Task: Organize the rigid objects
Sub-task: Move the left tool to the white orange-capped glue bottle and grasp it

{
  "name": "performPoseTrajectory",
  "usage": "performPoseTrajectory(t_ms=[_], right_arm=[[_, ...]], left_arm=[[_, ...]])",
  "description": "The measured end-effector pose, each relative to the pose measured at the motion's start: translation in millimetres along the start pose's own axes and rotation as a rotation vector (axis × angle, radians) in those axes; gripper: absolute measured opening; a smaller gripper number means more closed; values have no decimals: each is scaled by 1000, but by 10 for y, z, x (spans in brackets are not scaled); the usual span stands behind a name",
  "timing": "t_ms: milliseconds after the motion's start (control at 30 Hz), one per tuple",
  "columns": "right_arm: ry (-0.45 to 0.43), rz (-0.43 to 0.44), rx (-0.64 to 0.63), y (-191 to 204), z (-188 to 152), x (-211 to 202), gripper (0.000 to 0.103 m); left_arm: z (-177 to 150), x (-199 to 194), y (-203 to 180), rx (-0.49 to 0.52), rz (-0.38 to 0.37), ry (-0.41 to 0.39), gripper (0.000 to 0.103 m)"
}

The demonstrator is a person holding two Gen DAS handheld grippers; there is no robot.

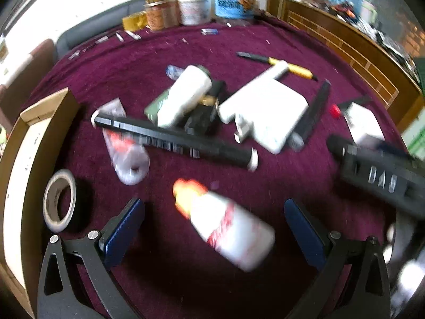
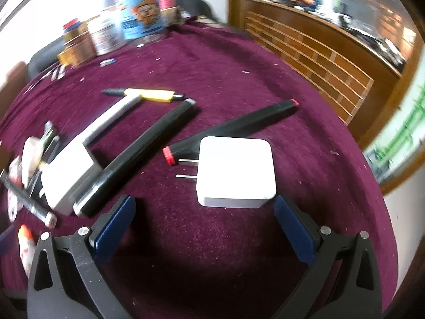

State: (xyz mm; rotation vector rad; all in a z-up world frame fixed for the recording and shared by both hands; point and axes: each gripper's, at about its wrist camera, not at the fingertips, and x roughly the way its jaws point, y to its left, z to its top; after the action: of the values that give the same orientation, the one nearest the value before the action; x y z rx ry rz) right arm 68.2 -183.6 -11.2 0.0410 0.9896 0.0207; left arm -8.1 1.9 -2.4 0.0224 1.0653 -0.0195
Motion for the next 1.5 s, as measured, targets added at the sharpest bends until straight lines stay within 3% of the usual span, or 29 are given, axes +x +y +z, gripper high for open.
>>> performPoseTrajectory(t_ms=[100,267,433,533,633,667,733,833,933,1033,1500], right_arm=[[35,43,7,-34,-48,-43,103],[100,-1,-64,95,-53,-17,103],[109,-17,-49,66,-138,-155,102],[4,-56,-42,65,-108,-444,101],[-237,-67,-12,57,-91,-986,101],[-346,-45,16,45,-108,-1180,101],[-415,24,48,41,-100,-1244,103],[-330,31,95,78,1,-988,102],[-332,-19,81,190,25,-678,94],[-331,-25,84,204,-12,-468,92],[-309,57,126,133,-83,-483,91]], left_arm=[[-93,-44,-27,33,-9,8,102],[-72,-28,-56,41,-3,6,102],[-144,-107,22,42,-55,6,101],[-229,-241,163,2,-81,-11,101],[-297,-476,429,-53,-117,-80,101],[-325,-572,569,-82,-122,-114,101],[-369,-672,778,-128,-130,-150,102],[-430,-734,961,-149,-113,-193,102],[-483,-765,1012,-118,-67,-212,102],[-470,-768,983,-112,-102,-193,102],[-136,-506,224,-77,-200,-84,97]])
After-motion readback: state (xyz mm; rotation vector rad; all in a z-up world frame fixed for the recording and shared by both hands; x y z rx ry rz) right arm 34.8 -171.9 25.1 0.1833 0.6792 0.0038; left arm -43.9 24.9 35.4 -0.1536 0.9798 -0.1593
